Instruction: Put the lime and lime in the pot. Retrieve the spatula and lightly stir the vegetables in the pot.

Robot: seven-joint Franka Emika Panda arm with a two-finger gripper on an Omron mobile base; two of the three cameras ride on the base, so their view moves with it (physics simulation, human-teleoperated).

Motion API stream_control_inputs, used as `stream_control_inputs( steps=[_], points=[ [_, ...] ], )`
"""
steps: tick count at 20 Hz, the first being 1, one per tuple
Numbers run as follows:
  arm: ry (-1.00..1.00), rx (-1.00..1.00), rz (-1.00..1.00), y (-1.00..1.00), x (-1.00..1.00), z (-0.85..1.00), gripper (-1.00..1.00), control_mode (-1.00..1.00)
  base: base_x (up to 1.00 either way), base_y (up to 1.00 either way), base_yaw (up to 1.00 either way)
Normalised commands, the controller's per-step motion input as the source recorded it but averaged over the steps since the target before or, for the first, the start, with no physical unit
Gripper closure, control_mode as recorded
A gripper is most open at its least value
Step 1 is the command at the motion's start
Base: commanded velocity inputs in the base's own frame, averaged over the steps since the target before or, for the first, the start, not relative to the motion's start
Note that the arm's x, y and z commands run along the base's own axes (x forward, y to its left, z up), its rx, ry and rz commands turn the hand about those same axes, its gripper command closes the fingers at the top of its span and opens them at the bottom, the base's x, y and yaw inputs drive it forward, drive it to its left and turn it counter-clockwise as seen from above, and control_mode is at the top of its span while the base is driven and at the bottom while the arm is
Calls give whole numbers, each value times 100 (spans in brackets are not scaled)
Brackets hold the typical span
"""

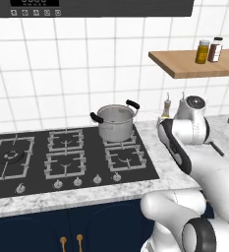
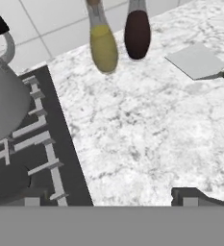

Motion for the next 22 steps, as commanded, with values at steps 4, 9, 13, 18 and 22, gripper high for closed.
stream_control_inputs(
  steps=[4, 9, 13, 18, 22],
  points=[
    [9, 0, 5, -100, -13, -44, -100, -100, 0, 0, 0],
    [14, 3, 0, -100, 22, -9, -100, -100, 0, 0, 0],
    [17, 0, 0, -100, 42, -1, -100, -100, 0, 0, 0],
    [16, 0, 0, -100, 3, -39, -100, -100, 0, 0, 0],
    [8, 0, 0, -83, 0, -8, -100, -100, 0, 0, 0]
  ],
)
